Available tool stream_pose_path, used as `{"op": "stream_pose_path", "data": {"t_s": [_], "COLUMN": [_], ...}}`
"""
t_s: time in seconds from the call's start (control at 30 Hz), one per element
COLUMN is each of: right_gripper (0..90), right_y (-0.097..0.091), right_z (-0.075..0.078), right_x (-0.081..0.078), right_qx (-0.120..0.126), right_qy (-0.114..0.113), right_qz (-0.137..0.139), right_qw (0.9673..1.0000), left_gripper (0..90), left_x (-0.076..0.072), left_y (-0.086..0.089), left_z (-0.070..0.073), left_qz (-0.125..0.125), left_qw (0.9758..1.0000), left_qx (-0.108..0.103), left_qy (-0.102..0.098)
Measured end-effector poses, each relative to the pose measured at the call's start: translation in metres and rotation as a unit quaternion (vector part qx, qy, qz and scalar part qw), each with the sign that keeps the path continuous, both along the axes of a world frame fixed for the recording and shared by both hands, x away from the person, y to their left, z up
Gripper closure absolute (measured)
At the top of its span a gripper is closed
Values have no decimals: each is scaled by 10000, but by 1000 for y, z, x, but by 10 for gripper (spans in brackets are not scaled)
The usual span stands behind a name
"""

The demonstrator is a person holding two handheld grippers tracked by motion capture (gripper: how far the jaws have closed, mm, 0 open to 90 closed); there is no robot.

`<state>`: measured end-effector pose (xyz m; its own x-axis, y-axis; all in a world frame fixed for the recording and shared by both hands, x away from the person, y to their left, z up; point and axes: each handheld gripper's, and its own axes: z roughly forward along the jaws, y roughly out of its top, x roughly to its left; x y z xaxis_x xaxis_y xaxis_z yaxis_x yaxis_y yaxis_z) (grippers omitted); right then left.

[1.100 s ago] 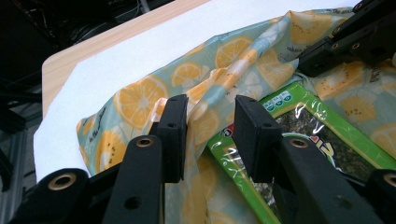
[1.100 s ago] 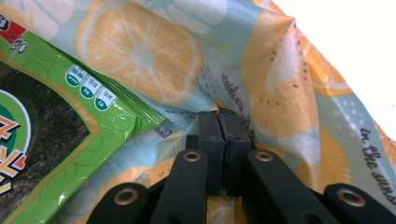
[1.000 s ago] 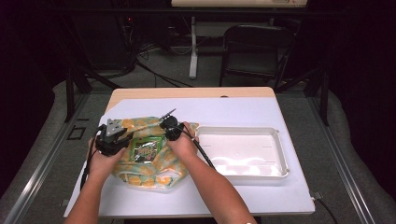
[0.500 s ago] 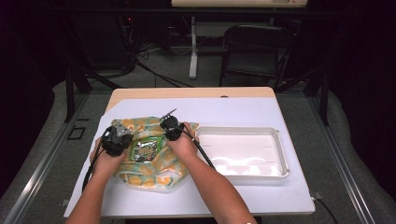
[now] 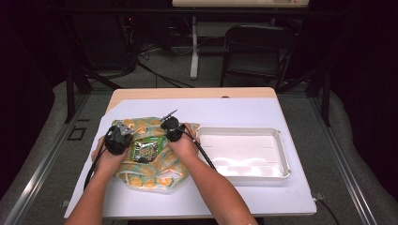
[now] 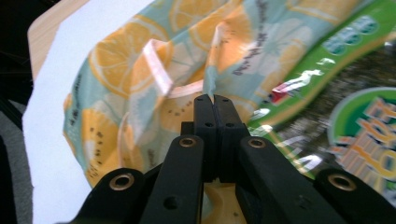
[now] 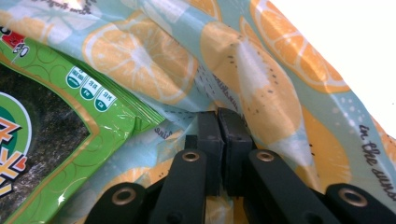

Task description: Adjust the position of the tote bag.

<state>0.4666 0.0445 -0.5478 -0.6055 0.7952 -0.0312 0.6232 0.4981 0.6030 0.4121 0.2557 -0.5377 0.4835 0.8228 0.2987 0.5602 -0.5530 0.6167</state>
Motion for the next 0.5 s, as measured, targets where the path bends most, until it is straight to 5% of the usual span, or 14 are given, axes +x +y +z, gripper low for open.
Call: {"op": "stream_pose_path", "data": {"t_s": [0.5], "right_gripper": [866], "right_y": [0], "right_z": [-1], "right_x": [-1], "right_qx": [39], "right_qy": [-40], "right_qz": [4], "right_qw": [10000], "left_gripper": [900], "left_x": [18], "left_y": [12], "left_z": [-12], "left_qz": [249], "left_qw": [9995], "left_qx": [-202], "left_qy": [40]}}
